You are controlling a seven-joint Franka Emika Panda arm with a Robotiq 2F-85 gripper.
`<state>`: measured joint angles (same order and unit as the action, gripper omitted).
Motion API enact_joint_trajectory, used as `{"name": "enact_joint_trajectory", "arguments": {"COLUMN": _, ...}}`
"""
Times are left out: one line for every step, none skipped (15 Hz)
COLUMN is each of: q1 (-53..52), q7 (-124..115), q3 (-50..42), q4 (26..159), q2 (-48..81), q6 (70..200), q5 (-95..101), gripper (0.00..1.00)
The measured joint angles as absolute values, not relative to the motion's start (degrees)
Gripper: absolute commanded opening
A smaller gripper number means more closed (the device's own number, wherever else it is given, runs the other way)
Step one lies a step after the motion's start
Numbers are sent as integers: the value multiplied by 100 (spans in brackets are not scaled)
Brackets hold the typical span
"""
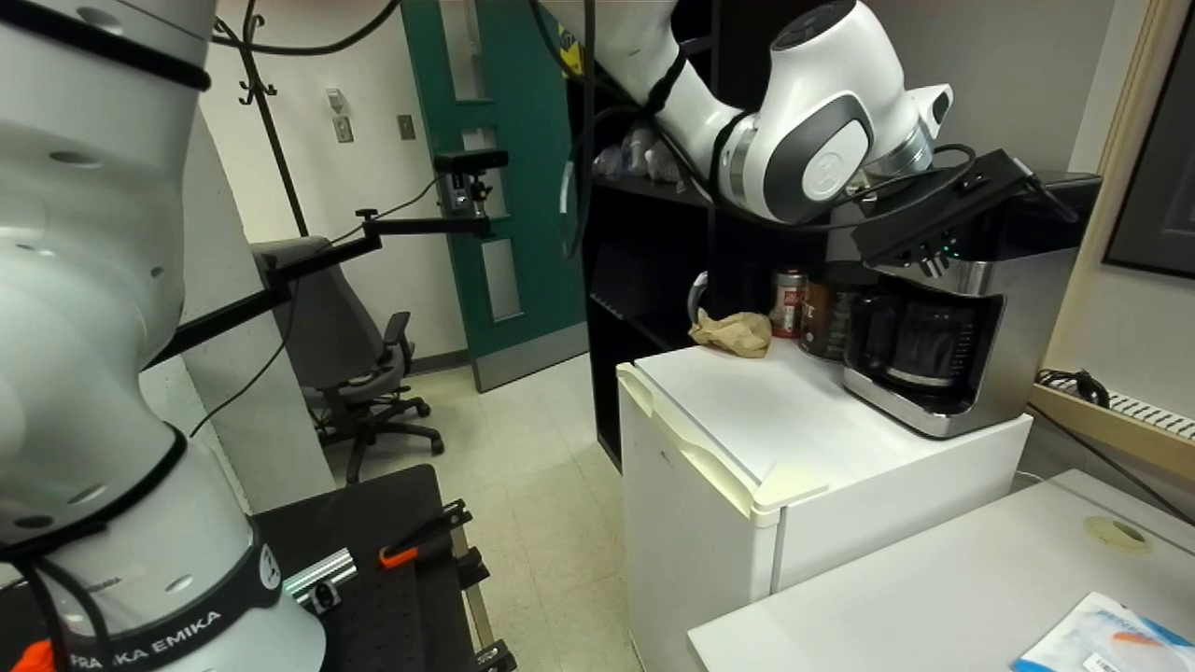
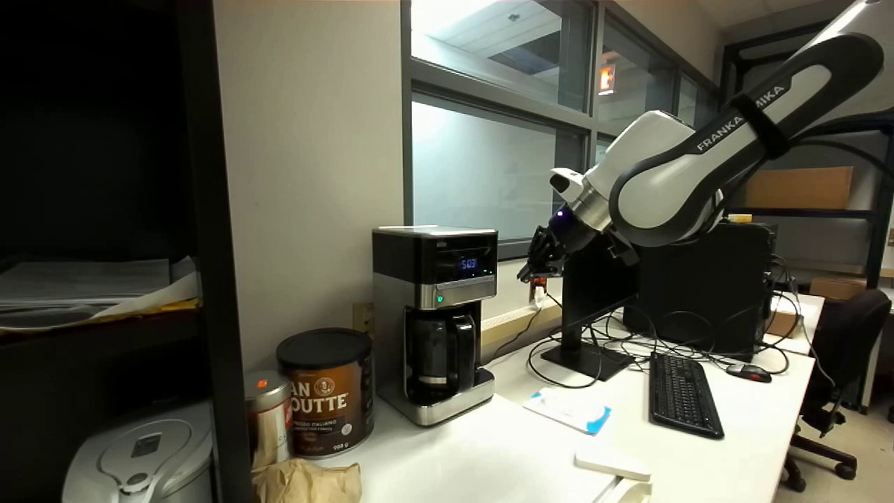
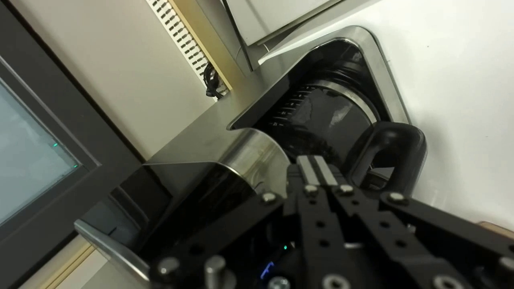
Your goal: Press a button on the right side of the coffee machine
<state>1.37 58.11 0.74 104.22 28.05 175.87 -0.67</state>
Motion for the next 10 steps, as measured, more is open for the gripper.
{"name": "enact_joint_trajectory", "arguments": {"q1": 147, "q7": 5811, "q3": 103, "q4": 10388, "q2": 2841, "q6": 17593, "q5": -67, "gripper": 0}}
{"name": "enact_joint_trajectory", "arguments": {"q1": 153, "q7": 5811, "q3": 130, "q4": 10352, "q2": 2880, "q6": 17596, "q5": -67, "gripper": 0}}
{"name": "enact_joint_trajectory", "arguments": {"q1": 155, "q7": 5811, "q3": 153, "q4": 10318, "q2": 2916, "q6": 17603, "q5": -67, "gripper": 0}}
{"name": "enact_joint_trajectory", "arguments": {"q1": 155, "q7": 5811, "q3": 175, "q4": 10287, "q2": 2947, "q6": 17611, "q5": -67, "gripper": 0}}
{"name": "enact_joint_trajectory", "arguments": {"q1": 155, "q7": 5811, "q3": 194, "q4": 10251, "q2": 2980, "q6": 17628, "q5": -66, "gripper": 0}}
{"name": "enact_joint_trajectory", "arguments": {"q1": 155, "q7": 5811, "q3": 210, "q4": 10215, "q2": 3010, "q6": 17651, "q5": -66, "gripper": 0}}
{"name": "enact_joint_trajectory", "arguments": {"q1": 155, "q7": 5811, "q3": 222, "q4": 10176, "q2": 3037, "q6": 17671, "q5": -65, "gripper": 0}}
{"name": "enact_joint_trajectory", "arguments": {"q1": 155, "q7": 5811, "q3": 230, "q4": 10138, "q2": 3059, "q6": 17691, "q5": -65, "gripper": 0}}
{"name": "enact_joint_trajectory", "arguments": {"q1": 155, "q7": 5811, "q3": 235, "q4": 10101, "q2": 3077, "q6": 17705, "q5": -64, "gripper": 0}}
{"name": "enact_joint_trajectory", "arguments": {"q1": 155, "q7": 5811, "q3": 239, "q4": 10063, "q2": 3094, "q6": 17716, "q5": -63, "gripper": 0}}
